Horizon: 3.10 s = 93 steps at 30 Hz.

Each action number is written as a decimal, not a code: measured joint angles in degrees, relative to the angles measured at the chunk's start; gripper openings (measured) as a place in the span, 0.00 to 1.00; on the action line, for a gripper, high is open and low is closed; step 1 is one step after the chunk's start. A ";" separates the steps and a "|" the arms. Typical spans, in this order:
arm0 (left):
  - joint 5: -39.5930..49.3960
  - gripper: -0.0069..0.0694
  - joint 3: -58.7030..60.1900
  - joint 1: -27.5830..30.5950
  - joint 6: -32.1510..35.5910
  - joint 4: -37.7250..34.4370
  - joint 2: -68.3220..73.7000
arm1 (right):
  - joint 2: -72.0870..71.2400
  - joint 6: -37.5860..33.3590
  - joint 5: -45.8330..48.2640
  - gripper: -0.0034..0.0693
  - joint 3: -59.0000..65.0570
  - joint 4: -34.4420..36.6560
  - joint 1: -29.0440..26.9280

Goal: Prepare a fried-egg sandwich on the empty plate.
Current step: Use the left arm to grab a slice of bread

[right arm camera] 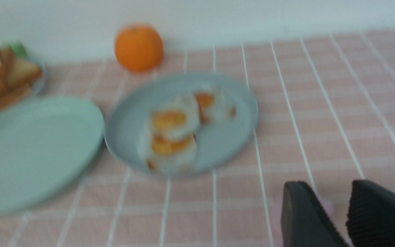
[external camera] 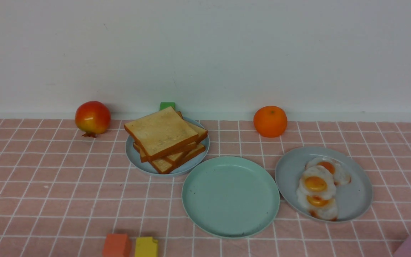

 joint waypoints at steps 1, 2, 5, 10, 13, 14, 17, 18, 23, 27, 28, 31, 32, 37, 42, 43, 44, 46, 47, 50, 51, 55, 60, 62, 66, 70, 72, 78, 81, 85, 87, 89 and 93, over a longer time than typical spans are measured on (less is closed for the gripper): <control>-0.25 0.41 0.00 0.00 0.00 0.00 0.00 | 0.00 0.00 -0.90 0.38 0.00 0.00 0.00; -0.61 0.41 0.00 0.00 0.00 0.00 0.00 | 0.00 0.31 -3.76 0.38 0.00 0.06 0.00; -3.24 0.41 0.00 0.00 -0.32 -0.08 0.00 | 0.00 3.18 -8.20 0.38 0.00 0.32 0.00; -11.72 0.41 0.00 0.00 -8.07 -4.99 0.00 | 0.00 8.48 -14.80 0.38 0.00 0.45 0.00; -16.17 0.41 0.00 0.00 -11.81 -7.67 0.00 | 0.00 9.91 -17.82 0.38 0.00 0.45 0.00; -17.18 0.41 0.00 0.00 -12.51 -7.99 0.00 | 0.00 10.13 -18.30 0.38 0.00 0.45 0.00; -18.34 0.41 0.00 0.00 -13.45 -8.50 0.00 | 0.00 10.68 -19.09 0.38 0.00 0.45 0.00; -18.35 0.41 0.00 0.00 -13.91 -8.61 0.00 | 0.00 11.27 -19.21 0.38 0.00 0.45 0.00; -17.93 0.41 -1.00 0.00 -16.61 -8.65 0.00 | 0.00 16.55 -18.58 0.38 -1.11 1.16 0.00; -17.77 0.41 -8.00 0.00 -17.19 -9.49 3.71 | 2.17 19.56 -15.62 0.38 -8.37 1.53 0.00; -17.06 0.41 -11.66 0.00 -17.19 -10.14 6.04 | 3.66 19.69 -14.20 0.38 -11.22 1.48 0.00; -14.52 0.41 -19.33 0.00 -17.20 -11.10 12.36 | 7.62 19.68 -9.89 0.38 -18.00 1.53 0.00; -11.37 0.41 -25.89 0.00 -17.26 -11.34 18.27 | 11.70 19.68 -5.44 0.38 -24.91 1.53 0.00; -1.01 0.41 -39.73 0.00 -17.21 -11.36 34.99 | 21.11 19.63 5.97 0.38 -34.99 1.08 0.00; 2.27 0.41 -46.48 0.00 -17.21 -11.35 52.37 | 30.16 18.19 13.42 0.38 -37.00 -4.24 0.00; 2.27 0.41 -46.61 0.00 -17.21 -11.35 53.60 | 30.43 18.13 13.42 0.38 -37.00 -4.38 0.00; 2.13 0.41 -47.25 0.00 -17.21 -11.35 57.69 | 32.16 17.94 14.19 0.38 -37.00 -4.60 0.00; 2.01 0.41 -47.50 0.00 -17.21 -11.80 62.56 | 34.12 17.87 15.22 0.38 -36.95 -4.03 0.00; 2.09 0.41 -47.58 0.00 -17.21 -12.24 64.63 | 35.21 17.46 15.95 0.38 -36.95 -3.33 0.00; 7.18 0.41 -50.14 0.00 -17.25 -13.70 72.51 | 38.58 14.59 20.23 0.38 -36.95 0.37 0.00; 9.98 0.41 -51.46 0.00 -17.25 -14.11 74.39 | 39.71 13.09 21.99 0.38 -36.95 1.99 0.00; 20.22 0.41 -60.76 0.00 -16.60 -15.53 83.52 | 43.47 5.82 27.35 0.38 -36.95 10.09 0.00; 30.28 0.41 -73.53 0.05 -12.37 -17.58 94.64 | 46.70 -4.80 29.42 0.38 -36.95 21.63 0.00; 34.47 0.41 -80.18 0.30 -9.36 -18.69 99.42 | 47.73 -10.60 29.50 0.38 -36.95 27.29 0.00; 42.45 0.41 -93.31 2.73 -3.89 -24.02 109.87 | 49.04 -21.48 29.45 0.38 -36.95 36.00 0.00; 47.07 0.43 -101.32 5.62 1.18 -28.91 115.95 | 49.16 -25.25 28.76 0.38 -36.95 40.49 0.00; 49.51 0.45 -105.06 7.18 6.10 -33.15 119.82 | 49.16 -25.97 28.48 0.38 -36.95 42.10 0.00; 52.95 0.54 -110.15 8.83 12.70 -40.59 126.58 | 49.16 -26.44 28.43 0.38 -36.95 44.24 0.00; 52.97 0.61 -110.54 8.96 13.42 -41.07 128.72 | 49.16 -26.45 28.41 0.38 -36.95 45.56 0.00; 52.40 0.65 -110.54 9.09 14.63 -42.12 130.29 | 49.16 -26.64 28.03 0.38 -36.95 47.29 0.00; 52.13 0.66 -110.58 9.10 15.55 -44.41 131.16 | 49.16 -26.85 27.47 0.38 -36.95 48.74 0.00; 51.49 0.66 -110.61 9.10 15.99 -46.56 131.59 | 49.16 -26.90 27.10 0.38 -36.95 49.46 0.00; 50.67 0.66 -110.65 9.10 16.48 -48.60 131.67 | 49.16 -26.90 26.94 0.38 -36.95 51.03 0.00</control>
